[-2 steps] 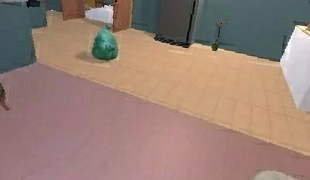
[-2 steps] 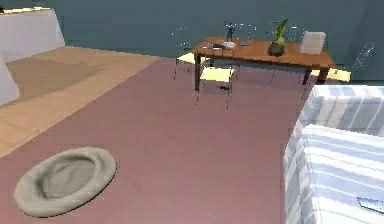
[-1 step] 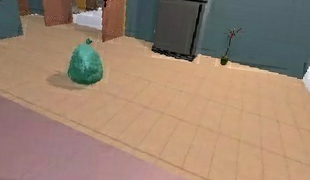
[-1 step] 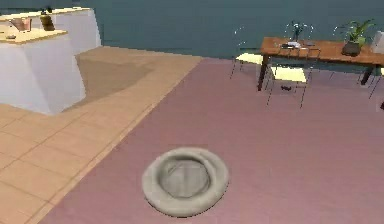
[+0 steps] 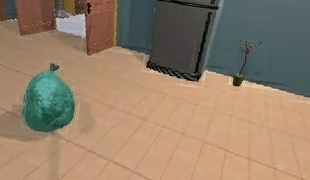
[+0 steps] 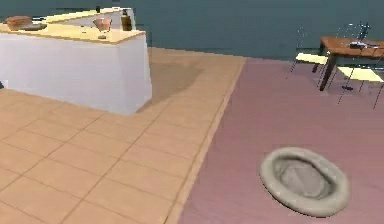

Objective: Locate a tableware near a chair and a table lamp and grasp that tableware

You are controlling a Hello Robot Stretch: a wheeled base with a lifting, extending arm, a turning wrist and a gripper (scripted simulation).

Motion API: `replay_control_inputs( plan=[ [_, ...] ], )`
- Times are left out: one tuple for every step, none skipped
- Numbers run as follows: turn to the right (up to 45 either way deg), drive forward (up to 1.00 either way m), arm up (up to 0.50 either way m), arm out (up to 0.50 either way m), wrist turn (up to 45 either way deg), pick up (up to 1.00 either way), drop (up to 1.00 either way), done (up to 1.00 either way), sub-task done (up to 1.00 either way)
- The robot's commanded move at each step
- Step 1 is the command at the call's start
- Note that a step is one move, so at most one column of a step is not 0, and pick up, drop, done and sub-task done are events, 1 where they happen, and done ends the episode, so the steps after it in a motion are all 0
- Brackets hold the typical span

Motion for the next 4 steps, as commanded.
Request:
replay_control_inputs(
  plan=[
    [-3.0,0.0,0.0,0.0,0.0,0.0,0.0,0.0,0.0],
    [0.0,1.0,0.0,0.0,0.0,0.0,0.0,0.0,0.0],
    [0.0,0.7,0.0,0.0,0.0,0.0,0.0,0.0,0.0],
    [-3.0,0.0,0.0,0.0,0.0,0.0,0.0,0.0,0.0]
  ],
)
